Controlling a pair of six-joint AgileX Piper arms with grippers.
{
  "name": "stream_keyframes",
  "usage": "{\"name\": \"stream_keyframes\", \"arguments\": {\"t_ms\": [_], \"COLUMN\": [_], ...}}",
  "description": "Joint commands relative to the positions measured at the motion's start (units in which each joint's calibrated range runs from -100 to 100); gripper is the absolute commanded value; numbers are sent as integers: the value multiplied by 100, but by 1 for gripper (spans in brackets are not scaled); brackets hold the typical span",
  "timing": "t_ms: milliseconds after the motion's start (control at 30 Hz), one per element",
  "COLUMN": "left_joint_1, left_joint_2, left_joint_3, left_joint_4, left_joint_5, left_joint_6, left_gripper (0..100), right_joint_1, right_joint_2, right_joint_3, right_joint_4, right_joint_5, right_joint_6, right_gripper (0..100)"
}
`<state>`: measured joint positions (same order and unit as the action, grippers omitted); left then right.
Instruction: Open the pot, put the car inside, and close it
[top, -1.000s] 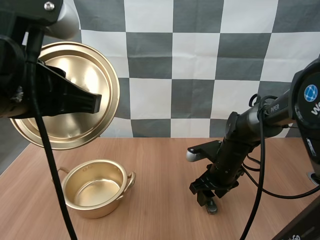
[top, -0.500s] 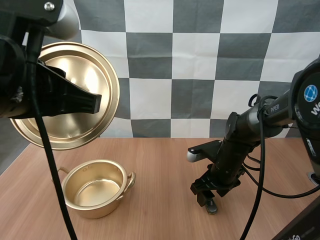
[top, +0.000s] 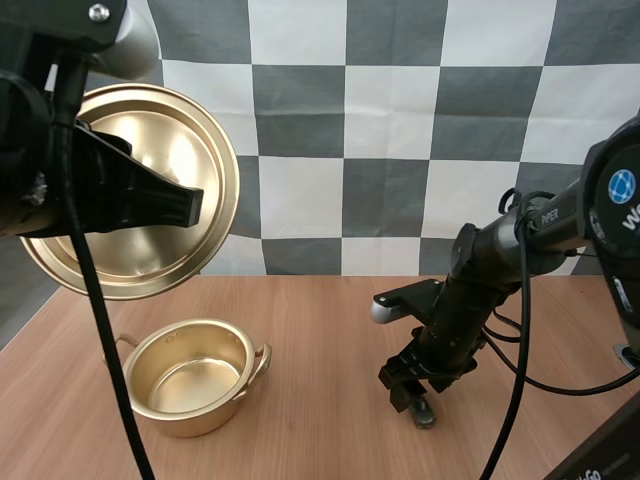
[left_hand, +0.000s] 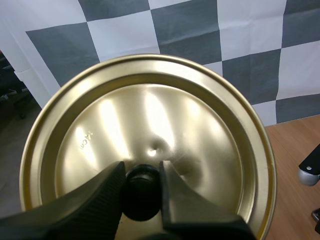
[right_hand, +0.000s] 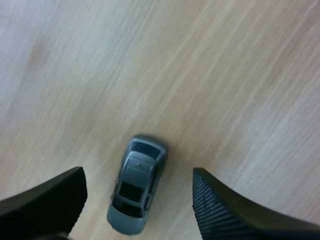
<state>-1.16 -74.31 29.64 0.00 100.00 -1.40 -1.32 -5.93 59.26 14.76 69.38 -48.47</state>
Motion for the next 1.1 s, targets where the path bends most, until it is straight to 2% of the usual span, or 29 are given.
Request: {"name": "stream_keyframes", "arguments": {"t_ms": [0,467,933,967,1067], "left_joint_1": [4,4,4,4,4], "left_joint_2": [-2,-2,-2,-2,-2], "left_joint_3": [-5,-5,-5,-5,-5], "left_joint_4": [0,0,0,0,0], "left_joint_5": [0,0,0,0,0], "left_joint_6": [4,4,4,4,4], "left_gripper": [0,0,0,0,0], "right_joint_1": [5,5,5,5,5], "right_joint_2": [-9,1175,1242,1242,1242], "right_joint_3": [0,0,-25,-25,-39], "right_joint_4": [6,-88,-88,-88,-61], "right_joint_5": [-6,-147,-151,-114,-29], "right_joint_6": [1,1,-346,-346,-346], "right_gripper": [100,100,100,92,41]}}
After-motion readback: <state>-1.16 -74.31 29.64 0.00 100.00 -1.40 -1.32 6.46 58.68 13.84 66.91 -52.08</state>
